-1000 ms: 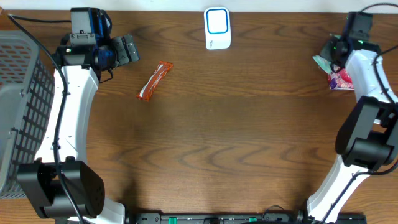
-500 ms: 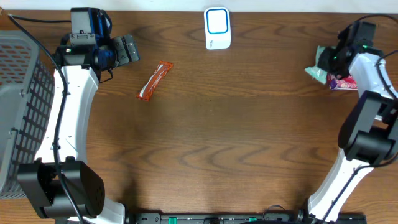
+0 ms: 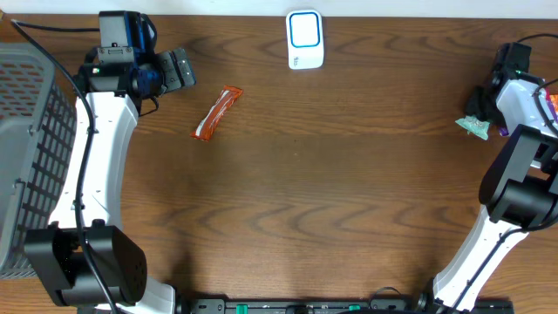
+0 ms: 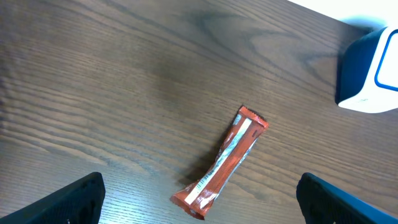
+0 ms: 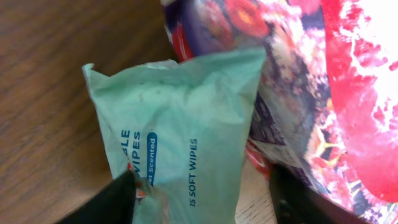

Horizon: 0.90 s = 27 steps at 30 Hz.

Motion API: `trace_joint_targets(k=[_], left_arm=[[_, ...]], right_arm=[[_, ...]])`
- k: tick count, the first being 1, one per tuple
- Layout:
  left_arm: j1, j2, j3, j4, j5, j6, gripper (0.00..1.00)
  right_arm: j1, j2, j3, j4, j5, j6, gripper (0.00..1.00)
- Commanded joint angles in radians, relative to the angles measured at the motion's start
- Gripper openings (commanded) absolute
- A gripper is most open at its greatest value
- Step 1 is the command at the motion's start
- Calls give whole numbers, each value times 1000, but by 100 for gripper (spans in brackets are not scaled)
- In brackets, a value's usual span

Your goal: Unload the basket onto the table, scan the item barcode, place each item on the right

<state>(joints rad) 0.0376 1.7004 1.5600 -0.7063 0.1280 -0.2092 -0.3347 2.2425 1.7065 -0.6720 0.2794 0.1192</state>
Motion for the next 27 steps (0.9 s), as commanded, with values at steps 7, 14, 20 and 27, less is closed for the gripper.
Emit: trace_joint_targets(k=[7,14,20,27], left_arm=[[2,11,-2,0,-8,5,98],[2,11,-2,0,-8,5,98],[2,11,-2,0,-8,5,98],[2,11,-2,0,-8,5,98]], right_arm=[[132,-212,50,-1,-216,7,99],[247,-304,50,16,-396,29,99],[366,-299,49,38,-761,141,99],[551,-208,46,207,-706,364,98]])
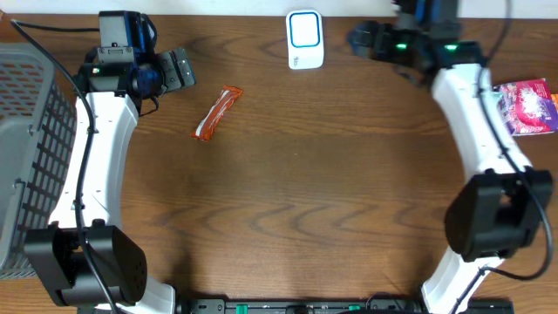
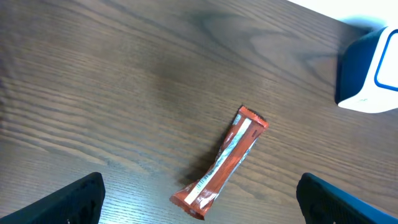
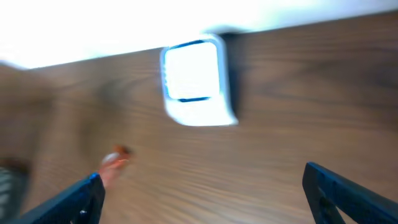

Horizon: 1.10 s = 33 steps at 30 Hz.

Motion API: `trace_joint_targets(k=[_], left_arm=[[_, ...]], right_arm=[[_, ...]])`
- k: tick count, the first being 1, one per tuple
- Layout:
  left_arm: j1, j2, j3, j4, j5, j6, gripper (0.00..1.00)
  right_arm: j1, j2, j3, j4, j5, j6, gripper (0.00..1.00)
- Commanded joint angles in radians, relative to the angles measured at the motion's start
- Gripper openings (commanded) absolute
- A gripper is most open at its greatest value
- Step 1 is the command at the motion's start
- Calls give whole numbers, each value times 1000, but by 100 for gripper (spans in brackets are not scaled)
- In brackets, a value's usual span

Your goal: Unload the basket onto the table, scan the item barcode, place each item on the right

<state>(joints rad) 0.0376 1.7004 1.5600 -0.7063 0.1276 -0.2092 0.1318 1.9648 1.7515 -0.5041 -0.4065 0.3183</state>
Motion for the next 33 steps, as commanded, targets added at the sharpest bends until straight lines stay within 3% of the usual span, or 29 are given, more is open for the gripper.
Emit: trace_joint_targets(k=[1,4,12,18,26,33], left_arm=[[2,11,-2,0,-8,5,98],[2,11,-2,0,-8,5,98],[2,11,-2,0,-8,5,98],[2,11,-2,0,-8,5,98],[2,11,-2,0,-8,5,98],[2,11,-2,0,-8,5,98]], right_arm=[[116,93,1,63,-1,215,98],[185,156,1,126,23,291,99],[237,161,2,116,114,245,99],[148,16,2,-47,300,245,99],[-45,-91,2,-214,689,245,99],[-198,-79,2,-359,662,246,99]])
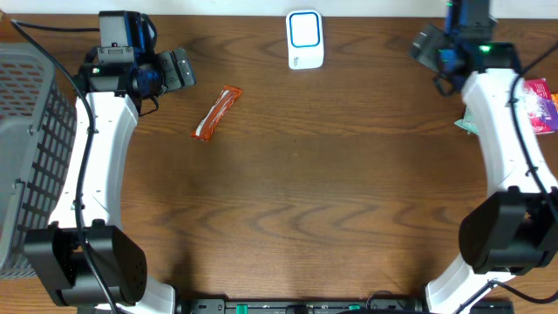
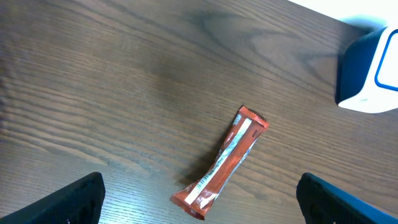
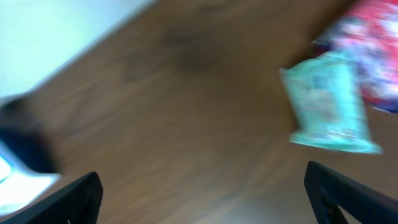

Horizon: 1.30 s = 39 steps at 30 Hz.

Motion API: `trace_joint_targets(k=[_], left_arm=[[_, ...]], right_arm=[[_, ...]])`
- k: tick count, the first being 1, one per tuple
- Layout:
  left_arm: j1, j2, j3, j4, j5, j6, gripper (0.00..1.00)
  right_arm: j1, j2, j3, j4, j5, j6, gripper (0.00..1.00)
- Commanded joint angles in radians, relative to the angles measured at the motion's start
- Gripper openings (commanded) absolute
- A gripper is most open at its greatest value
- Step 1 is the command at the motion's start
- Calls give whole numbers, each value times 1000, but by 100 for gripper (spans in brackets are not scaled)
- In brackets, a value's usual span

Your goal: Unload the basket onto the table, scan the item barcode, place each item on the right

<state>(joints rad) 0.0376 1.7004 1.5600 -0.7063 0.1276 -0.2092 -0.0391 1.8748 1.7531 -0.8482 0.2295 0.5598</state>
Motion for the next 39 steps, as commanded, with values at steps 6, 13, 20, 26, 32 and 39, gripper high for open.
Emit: trace_joint_targets(k=[6,13,20,26,32,39], left_arm=[[2,11,-2,0,-8,5,98],[2,11,-2,0,-8,5,98],[1,11,-2,9,-4,4,98],[-13,11,-7,-19,150,5,98],[-22,12,-75,-34,96,17,98],[-22,65,-187,78,37,71,98]], right_arm=[[-82,11,0,-24,26,4,99],[-91,11,0,-23,26,4,99],[-90,11,0,-23,26,4,99],[-90,11,0,-23,26,4,99],[-90,11,0,-23,26,4,99],[-90,11,0,-24,26,4,99]])
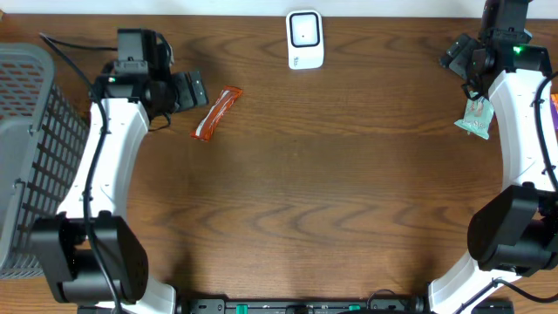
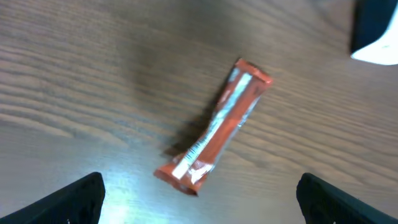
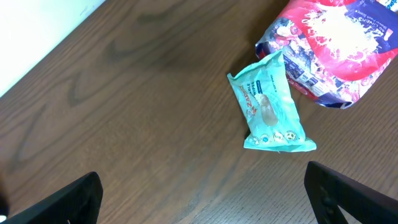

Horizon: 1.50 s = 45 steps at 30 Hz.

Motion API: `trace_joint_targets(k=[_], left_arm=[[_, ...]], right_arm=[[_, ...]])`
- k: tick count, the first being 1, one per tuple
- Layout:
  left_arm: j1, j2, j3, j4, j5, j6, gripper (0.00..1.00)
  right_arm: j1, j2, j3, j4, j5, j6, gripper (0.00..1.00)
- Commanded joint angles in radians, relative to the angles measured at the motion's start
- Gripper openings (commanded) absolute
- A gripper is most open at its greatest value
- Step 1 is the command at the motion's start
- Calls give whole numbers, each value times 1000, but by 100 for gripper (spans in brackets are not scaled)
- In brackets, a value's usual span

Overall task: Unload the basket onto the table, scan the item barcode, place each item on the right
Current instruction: 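Reach the left gripper to the red snack stick and grasp it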

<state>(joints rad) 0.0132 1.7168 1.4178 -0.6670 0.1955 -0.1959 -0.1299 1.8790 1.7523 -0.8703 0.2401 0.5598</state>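
Note:
An orange snack bar point(image 1: 217, 112) lies flat on the wooden table, its white seam strip facing up point(image 2: 214, 127). The white and blue scanner point(image 1: 304, 39) stands at the table's back edge; only its corner point(image 2: 376, 31) shows in the left wrist view. My left gripper point(image 1: 187, 90) hovers just left of the bar, open, with nothing between its fingers point(image 2: 200, 205). My right gripper point(image 1: 462, 57) is at the back right, open and empty point(image 3: 202, 202), above bare wood. A teal wipes pack point(image 3: 272, 112) lies beyond it.
A grey mesh basket point(image 1: 35, 131) fills the left edge. The wipes pack point(image 1: 476, 119) and a red and purple bag point(image 3: 329, 50) lie at the far right, the bag partly out of the overhead view point(image 1: 553, 105).
My left gripper has moved right and closer to the snack bar, which now sits larger in its view. My right gripper has shifted right, toward the wipes pack. Both stay open.
First my right gripper was open close over the wipes pack at the far right, the left one still beside the bar. Then the right gripper was near the scanner, empty. After that it was back toward the right, and now the left gripper has closed in on the bar.

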Motion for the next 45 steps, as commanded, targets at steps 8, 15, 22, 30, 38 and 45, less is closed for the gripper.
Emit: trace_joint_targets(k=[8,15,22,30,38,45], left_arm=[[2,217,-64,165,34,83,52],[-2,313,-64,227,180,99,70],[-39,325,-64,176,261,130,58],[-100,322,-64,148,377,203,15],[-100,293,-64,132,369,203,7],[-100,204,-64,122,309,203,8]], right_arm=[[0,6,1,-1,15,4,99],[0,6,1,-1,15,4,99],[0,6,1,-1,16,4,99],[0,6,1,-1,16,4,99],[0,6,1,-1,15,4,99],[0,6,1,-1,15,4,99]])
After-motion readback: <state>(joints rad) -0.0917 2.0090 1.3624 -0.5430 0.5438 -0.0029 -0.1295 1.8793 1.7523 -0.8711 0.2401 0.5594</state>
